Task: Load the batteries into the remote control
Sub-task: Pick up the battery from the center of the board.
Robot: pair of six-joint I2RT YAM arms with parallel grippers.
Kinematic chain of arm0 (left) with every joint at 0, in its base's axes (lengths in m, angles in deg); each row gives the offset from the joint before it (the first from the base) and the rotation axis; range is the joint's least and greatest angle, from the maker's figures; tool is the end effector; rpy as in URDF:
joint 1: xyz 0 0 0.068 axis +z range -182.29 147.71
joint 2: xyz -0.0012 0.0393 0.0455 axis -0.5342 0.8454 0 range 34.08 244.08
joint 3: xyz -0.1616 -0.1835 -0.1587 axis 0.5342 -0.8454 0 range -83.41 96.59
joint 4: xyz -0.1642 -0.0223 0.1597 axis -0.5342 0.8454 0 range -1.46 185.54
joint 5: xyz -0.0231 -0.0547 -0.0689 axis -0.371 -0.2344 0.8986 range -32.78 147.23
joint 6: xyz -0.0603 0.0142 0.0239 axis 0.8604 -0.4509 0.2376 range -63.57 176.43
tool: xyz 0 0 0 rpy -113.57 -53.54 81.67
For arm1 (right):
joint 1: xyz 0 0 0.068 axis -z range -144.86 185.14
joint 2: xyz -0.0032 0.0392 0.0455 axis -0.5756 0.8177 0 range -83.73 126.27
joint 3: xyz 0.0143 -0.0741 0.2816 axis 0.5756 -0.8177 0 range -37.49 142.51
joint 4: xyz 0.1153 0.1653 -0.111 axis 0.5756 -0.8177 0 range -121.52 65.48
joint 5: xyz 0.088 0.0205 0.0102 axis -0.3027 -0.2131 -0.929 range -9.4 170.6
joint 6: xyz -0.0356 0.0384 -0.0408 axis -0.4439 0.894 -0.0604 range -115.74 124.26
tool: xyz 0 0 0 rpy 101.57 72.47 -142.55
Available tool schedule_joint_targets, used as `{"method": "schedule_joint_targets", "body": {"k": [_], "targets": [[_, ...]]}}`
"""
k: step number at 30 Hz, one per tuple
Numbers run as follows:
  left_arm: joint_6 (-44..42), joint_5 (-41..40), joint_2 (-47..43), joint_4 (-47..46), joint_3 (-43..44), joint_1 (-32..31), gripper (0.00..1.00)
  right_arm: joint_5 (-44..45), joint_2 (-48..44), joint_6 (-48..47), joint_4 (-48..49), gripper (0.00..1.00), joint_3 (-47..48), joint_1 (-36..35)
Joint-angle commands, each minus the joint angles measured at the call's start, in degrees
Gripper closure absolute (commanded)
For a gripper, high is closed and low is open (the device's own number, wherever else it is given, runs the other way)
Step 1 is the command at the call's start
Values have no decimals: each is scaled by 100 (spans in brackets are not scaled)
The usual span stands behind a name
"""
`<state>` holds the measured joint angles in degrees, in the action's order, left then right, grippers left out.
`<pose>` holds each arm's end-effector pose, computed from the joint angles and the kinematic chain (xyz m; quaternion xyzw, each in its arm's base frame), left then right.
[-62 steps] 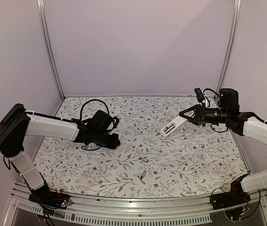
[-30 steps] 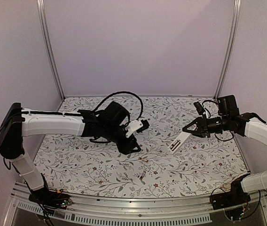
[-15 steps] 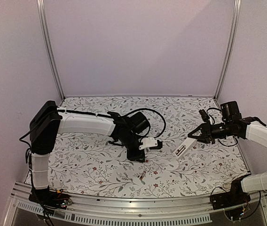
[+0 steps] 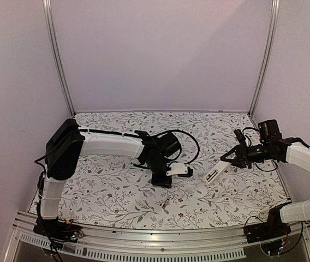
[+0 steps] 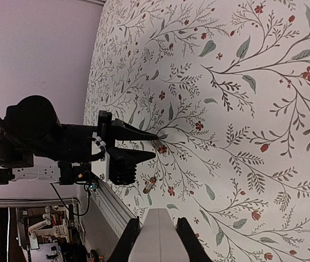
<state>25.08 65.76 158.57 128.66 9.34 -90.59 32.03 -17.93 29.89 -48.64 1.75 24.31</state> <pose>0.2197 -0.3707 0.1671 0.7025 0.6902 -0.1081 0.1358 0.1777 0.0741 0.2470 -0.0267 0.8690 0.4638 0.1701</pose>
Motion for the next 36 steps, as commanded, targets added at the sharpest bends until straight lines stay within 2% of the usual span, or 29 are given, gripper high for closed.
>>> {"method": "schedule_joint_targets", "body": {"k": [1,7,12,14,17,19,24,28,31,34,36], "targets": [[-164,-123,264,332,253,-190,70,-64,-48,-68,-31,100,-57,54],[-264,-313,365,483,312,-217,83,-73,-51,-67,-29,100,-48,85],[-344,-674,387,798,374,-238,87,-65,-39,-77,-32,100,-74,82],[-354,-784,377,899,375,-251,87,-77,-26,-85,-32,100,-75,81],[-286,-834,357,960,390,-254,76,-103,-3,-89,-32,100,-58,81],[-225,-831,377,991,435,-252,75,-108,3,-109,-31,100,-49,81],[-104,-833,496,1186,648,-243,89,-117,12,-101,-32,100,-44,81],[-10,-696,364,1144,673,-235,97,-128,18,-102,-27,100,-48,80],[207,-590,-154,621,264,-226,100,-214,29,-52,143,100,-70,81],[631,-554,-1093,-757,-552,-189,100,-305,47,244,501,100,-133,65],[1223,-338,-1688,-1654,-1066,-156,100,-263,84,398,592,100,-66,4]]}}
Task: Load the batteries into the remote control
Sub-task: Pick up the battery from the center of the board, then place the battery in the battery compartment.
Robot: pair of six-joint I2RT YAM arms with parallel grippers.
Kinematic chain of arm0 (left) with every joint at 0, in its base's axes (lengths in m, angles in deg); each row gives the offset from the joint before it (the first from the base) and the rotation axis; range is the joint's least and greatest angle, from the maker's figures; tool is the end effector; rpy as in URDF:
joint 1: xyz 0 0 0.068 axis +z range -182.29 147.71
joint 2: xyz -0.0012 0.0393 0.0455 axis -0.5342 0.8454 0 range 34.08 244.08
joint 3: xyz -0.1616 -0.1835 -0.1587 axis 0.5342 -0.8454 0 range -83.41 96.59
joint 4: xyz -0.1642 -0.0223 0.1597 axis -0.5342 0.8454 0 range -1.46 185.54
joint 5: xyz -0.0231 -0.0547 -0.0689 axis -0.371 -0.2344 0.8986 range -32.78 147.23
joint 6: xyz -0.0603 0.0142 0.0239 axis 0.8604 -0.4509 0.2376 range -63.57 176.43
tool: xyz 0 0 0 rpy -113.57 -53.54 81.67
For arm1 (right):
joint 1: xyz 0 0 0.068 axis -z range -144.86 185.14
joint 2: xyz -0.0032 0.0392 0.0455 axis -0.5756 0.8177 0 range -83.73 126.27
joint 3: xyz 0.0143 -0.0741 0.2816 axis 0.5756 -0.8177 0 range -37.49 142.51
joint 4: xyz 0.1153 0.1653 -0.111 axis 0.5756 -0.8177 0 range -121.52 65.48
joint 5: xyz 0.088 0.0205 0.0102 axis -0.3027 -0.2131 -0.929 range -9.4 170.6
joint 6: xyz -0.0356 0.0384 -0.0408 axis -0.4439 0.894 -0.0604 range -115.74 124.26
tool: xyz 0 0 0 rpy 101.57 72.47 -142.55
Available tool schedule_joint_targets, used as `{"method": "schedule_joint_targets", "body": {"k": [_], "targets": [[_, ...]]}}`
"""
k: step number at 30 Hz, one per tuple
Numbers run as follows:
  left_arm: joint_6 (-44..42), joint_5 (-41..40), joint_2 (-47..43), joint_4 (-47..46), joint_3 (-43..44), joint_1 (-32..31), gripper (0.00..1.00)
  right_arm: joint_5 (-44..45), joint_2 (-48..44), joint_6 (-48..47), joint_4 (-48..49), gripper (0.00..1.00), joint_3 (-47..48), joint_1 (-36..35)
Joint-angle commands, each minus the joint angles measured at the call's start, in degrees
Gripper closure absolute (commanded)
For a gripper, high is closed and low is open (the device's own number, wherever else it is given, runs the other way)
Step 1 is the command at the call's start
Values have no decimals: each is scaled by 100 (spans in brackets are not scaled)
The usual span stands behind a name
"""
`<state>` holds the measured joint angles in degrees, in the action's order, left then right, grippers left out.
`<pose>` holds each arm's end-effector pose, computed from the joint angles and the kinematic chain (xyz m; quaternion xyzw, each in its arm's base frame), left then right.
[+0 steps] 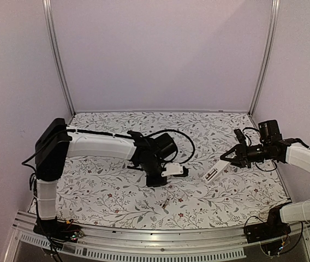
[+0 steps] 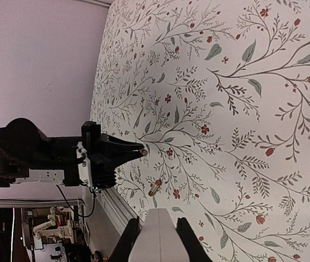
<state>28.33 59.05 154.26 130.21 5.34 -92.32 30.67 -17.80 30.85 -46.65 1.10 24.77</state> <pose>0.2037 -0.3567 0.1782 0.6895 0.7090 -0.0555 0.1369 0.1793 0.0737 0.2465 -0.0248 0.8626 0.4751 0.1723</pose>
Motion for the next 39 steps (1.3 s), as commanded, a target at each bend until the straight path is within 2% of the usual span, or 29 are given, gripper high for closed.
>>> {"method": "schedule_joint_targets", "body": {"k": [1,5,9,13,18,27,39], "targets": [[1136,396,-1507,-2269,-908,32,100,-106,85,371,406,100,42,-96],[2127,530,-2053,-3400,-1457,6,100,37,188,578,435,100,216,-341],[2978,401,-2126,-3741,-1451,-135,100,108,354,765,436,100,376,-637],[3481,126,-2115,-4172,-1595,-322,100,197,493,956,545,100,479,-828],[3496,-122,-2038,-4720,-1789,-658,100,292,740,1199,749,100,617,-1058],[3425,-292,-1532,-4489,-1392,-852,100,315,1091,1525,1016,100,793,-1320],[3286,-473,-1111,-4186,-1069,-852,99,309,1061,1634,1010,100,843,-1356]]}}
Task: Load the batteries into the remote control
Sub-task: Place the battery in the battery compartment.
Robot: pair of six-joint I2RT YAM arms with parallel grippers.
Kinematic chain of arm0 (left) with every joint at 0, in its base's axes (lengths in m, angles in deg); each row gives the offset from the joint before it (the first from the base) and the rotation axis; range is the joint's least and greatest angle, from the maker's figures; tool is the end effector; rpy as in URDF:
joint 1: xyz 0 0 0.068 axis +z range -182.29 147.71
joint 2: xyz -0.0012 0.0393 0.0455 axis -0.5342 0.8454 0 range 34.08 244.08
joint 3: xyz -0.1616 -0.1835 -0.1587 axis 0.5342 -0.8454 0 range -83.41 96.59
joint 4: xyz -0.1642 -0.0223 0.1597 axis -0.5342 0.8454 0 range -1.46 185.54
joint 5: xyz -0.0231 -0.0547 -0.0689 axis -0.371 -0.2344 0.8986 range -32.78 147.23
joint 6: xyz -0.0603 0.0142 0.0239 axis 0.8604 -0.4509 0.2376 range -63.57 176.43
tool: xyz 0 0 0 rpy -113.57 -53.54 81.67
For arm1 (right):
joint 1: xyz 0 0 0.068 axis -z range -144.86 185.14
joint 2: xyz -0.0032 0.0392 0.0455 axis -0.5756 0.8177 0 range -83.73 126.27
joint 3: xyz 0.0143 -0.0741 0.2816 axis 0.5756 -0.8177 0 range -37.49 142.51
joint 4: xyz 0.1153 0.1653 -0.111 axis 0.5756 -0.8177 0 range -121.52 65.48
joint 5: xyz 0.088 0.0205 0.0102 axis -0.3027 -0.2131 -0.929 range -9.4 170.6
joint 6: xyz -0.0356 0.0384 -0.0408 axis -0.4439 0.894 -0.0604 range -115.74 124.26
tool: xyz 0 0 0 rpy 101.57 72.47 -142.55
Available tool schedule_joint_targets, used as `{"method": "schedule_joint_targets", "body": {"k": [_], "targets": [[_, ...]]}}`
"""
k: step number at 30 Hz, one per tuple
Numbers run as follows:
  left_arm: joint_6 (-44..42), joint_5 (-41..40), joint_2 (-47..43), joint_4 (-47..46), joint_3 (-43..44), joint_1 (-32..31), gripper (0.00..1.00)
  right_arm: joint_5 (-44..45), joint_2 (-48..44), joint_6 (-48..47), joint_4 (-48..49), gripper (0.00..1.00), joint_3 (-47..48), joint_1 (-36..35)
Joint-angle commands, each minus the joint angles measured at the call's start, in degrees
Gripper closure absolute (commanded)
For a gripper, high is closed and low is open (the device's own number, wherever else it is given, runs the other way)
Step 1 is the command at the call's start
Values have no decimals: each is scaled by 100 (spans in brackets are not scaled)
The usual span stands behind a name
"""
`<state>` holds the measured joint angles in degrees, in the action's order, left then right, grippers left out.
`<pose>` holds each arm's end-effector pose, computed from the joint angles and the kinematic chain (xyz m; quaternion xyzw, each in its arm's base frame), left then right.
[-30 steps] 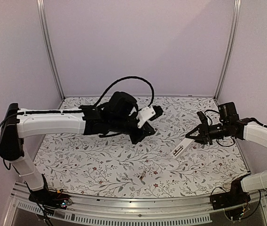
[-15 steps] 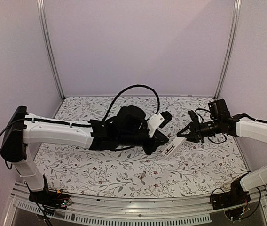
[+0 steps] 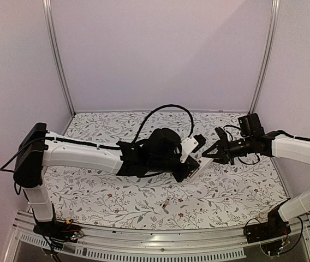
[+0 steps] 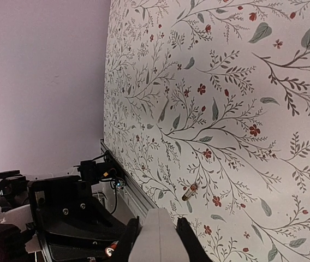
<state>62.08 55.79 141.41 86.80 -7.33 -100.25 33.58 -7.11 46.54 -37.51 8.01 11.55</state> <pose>0.1612 -0.3947 0.2632 0.4415 0.7425 -0.2930 0.4097 0.2092 0.1333 0.2548 -0.0164 0.8585 0.5027 0.1003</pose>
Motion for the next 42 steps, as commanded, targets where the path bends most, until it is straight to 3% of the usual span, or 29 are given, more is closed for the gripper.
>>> {"method": "schedule_joint_targets", "body": {"k": [1,14,28,37,42], "targets": [[-97,-166,193,160,218,-59,99,18,-7,76,95,100,159,-36],[-99,-329,271,492,107,-59,98,43,24,52,88,100,197,-25],[-163,-508,289,627,39,-59,82,18,64,52,87,100,241,-27],[-128,-555,266,631,35,-53,76,42,81,49,88,100,224,-26],[48,-411,22,488,-91,-24,61,101,97,11,83,100,194,-31]]}}
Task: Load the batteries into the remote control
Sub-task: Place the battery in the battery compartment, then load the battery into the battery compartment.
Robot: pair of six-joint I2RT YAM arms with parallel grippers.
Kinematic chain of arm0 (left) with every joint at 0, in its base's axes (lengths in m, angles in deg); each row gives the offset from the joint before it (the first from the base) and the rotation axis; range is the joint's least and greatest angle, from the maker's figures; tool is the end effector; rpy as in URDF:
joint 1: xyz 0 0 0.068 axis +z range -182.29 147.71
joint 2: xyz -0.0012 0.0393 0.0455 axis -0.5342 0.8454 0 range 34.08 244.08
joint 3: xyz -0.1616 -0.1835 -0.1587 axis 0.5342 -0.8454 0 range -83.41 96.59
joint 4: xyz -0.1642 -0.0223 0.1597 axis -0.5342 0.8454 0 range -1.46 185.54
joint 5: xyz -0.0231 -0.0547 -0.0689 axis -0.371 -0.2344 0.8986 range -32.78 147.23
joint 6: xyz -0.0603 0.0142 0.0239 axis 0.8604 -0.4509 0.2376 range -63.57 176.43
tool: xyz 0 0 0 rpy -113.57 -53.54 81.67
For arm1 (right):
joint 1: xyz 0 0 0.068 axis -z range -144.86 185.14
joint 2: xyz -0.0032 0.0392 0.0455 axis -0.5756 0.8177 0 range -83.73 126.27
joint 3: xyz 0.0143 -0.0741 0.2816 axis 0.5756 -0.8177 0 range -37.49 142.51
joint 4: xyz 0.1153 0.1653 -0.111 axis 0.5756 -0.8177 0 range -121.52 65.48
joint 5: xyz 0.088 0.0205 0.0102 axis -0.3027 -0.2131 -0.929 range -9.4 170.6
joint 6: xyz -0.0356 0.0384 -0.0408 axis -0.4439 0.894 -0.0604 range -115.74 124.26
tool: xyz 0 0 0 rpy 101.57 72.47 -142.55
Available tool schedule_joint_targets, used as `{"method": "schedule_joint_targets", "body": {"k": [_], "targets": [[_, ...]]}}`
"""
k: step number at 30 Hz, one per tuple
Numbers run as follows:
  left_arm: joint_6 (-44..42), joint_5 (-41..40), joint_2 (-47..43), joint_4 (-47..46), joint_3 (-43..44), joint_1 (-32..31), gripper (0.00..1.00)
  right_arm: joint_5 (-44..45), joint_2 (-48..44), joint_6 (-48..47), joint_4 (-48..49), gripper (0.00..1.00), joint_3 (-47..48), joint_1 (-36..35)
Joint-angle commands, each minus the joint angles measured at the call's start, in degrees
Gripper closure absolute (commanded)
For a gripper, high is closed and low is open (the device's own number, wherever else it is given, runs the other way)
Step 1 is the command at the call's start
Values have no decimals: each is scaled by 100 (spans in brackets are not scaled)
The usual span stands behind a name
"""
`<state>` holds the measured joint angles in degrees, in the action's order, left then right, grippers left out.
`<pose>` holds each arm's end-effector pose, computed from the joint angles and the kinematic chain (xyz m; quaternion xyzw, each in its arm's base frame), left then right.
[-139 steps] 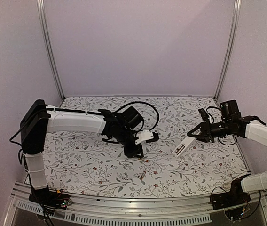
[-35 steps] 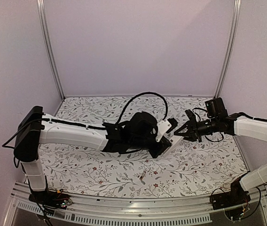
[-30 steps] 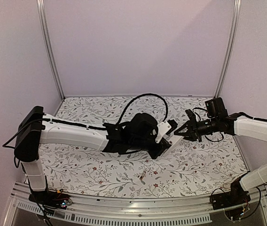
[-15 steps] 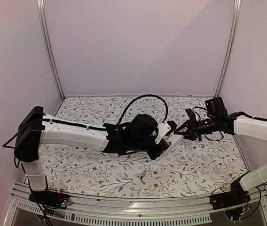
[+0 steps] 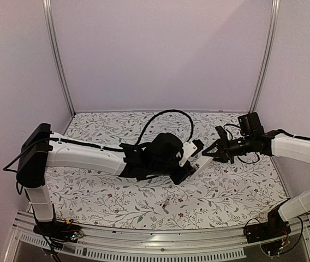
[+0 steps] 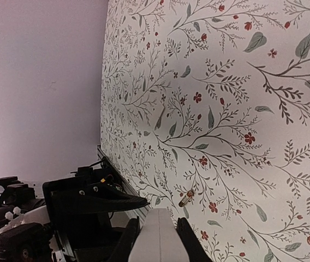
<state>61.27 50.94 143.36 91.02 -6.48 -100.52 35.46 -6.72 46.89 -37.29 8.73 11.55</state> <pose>0.1640 -0.3952 0.2464 0.4434 0.7663 -0.2362 0.4004 0.2132 0.1338 0.2564 -0.0090 0.8620 0.4943 0.1122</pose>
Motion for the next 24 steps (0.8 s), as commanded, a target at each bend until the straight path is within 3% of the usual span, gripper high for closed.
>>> {"method": "schedule_joint_targets", "body": {"k": [1,4,10,15,16,19,24], "targets": [[156,97,-279,-6,-236,2,56,-77,59,-39,63,100,124,-31],[203,155,-497,-143,-387,2,43,-48,59,-60,56,100,126,-14],[414,201,-761,-147,-500,11,33,46,85,-71,66,100,99,47],[1000,43,-1183,-784,-975,56,9,129,81,-80,132,100,57,110],[1286,-78,-1314,-1005,-1163,74,3,157,49,-75,190,100,42,114],[2699,-671,-1702,-1765,-1902,181,0,247,-47,-16,323,100,11,119],[5026,38,-1826,-2581,-2716,725,0,313,-114,62,492,100,19,118]]}}
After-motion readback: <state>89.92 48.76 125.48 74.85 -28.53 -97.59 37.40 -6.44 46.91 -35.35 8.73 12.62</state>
